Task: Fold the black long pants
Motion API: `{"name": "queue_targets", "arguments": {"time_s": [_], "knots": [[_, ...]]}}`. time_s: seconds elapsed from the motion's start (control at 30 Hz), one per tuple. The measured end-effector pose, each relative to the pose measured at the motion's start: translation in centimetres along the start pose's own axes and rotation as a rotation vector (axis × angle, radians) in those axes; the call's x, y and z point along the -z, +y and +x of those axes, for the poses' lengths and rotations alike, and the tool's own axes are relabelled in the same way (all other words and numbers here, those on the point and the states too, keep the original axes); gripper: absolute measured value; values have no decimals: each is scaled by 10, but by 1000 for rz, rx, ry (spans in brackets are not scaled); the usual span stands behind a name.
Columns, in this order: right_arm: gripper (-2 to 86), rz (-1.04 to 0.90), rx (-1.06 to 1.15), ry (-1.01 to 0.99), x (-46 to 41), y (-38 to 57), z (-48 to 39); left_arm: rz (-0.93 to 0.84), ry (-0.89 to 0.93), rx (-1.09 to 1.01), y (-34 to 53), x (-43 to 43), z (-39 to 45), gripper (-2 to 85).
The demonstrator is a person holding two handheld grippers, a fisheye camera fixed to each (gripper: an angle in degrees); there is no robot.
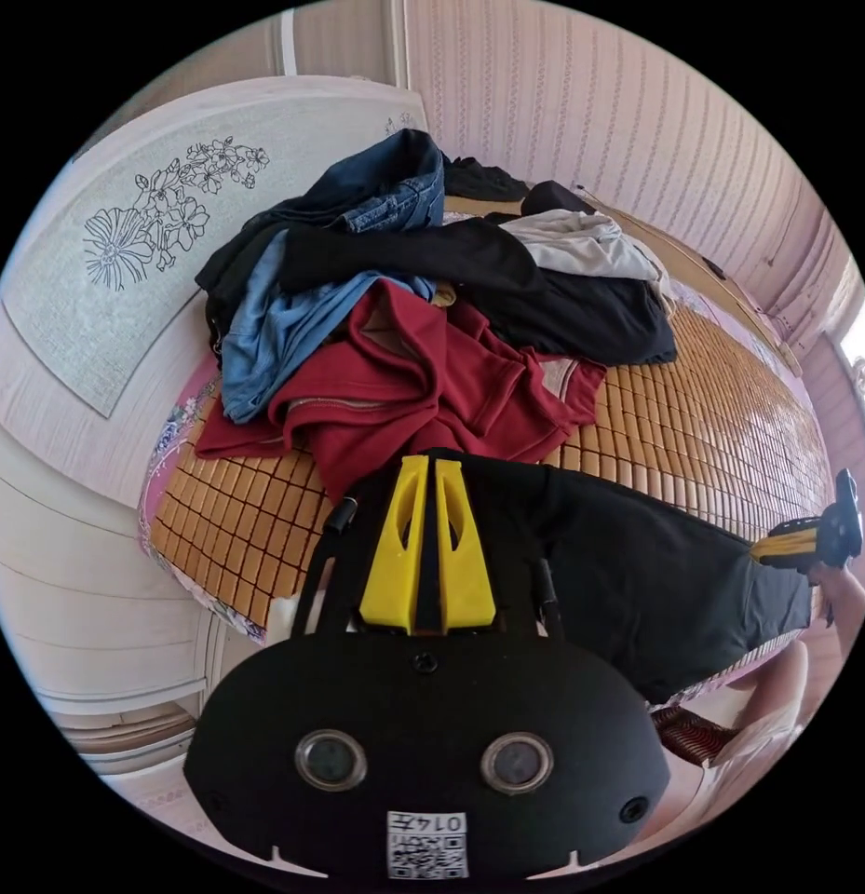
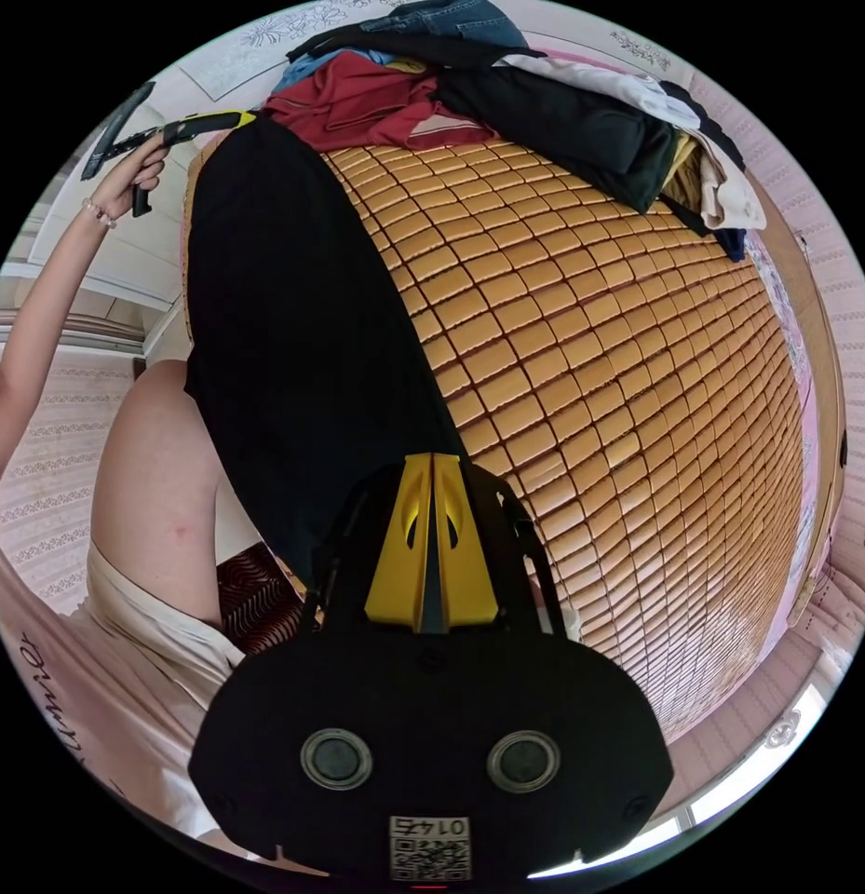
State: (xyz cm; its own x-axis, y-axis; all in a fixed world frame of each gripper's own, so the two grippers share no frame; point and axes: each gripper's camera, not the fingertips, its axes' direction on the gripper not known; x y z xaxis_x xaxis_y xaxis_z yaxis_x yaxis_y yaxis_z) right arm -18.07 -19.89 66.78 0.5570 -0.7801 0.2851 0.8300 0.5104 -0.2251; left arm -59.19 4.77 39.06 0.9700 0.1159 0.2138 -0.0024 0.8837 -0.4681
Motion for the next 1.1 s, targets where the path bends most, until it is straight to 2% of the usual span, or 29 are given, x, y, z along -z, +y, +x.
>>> {"name": "queue_targets", "arguments": {"time_s": [0.1, 0.2, 0.33, 0.37, 0.4, 0.47, 0.5, 0.57, 0.67, 0.73, 0.77, 0.83, 1.0, 1.1], "knots": [[-10, -11, -28, -14, -3, 3, 7, -97, -26, 85, -4, -31, 1, 35], [-10, -4, -38, -33, 5, 7, 12, -29, -43, 106, -1, -12, 8, 60], [-10, 51, -54, -10, 26, 20, 20, 179, -207, -389, 32, 49, 102, 50], [-10, 44, -39, -28, 29, 20, 20, 186, -131, -525, 46, 56, 138, 44], [-10, 30, -30, -31, 28, 18, 21, 175, -66, -577, 53, 58, 157, 40], [-10, -62, 15, -18, 22, 13, 19, 89, 254, -752, 78, 61, 233, 47], [-10, -60, 33, -11, 24, 13, 18, 71, 316, -779, 84, 62, 251, 49], [-10, -124, 71, 7, 32, 11, 18, 30, 450, -831, 101, 64, 311, 46], [-10, -91, 97, 47, 47, 14, 15, -60, 475, -796, 105, 49, 344, 7], [-10, -106, 95, 52, 44, 17, 16, -157, 462, -787, 105, 34, 355, -4], [-10, -100, 91, 54, 48, 20, 17, -191, 396, -788, 107, 24, 360, -6], [-9, -75, 72, 46, 56, 29, 21, -170, 395, -799, 107, 23, 363, -8], [-8, 192, -136, -62, 100, 129, 46, -163, 363, -854, 99, 39, 379, 2], [0, 296, -395, -97, 114, 242, 78, -123, 401, -862, 96, 53, 388, 40]]}}
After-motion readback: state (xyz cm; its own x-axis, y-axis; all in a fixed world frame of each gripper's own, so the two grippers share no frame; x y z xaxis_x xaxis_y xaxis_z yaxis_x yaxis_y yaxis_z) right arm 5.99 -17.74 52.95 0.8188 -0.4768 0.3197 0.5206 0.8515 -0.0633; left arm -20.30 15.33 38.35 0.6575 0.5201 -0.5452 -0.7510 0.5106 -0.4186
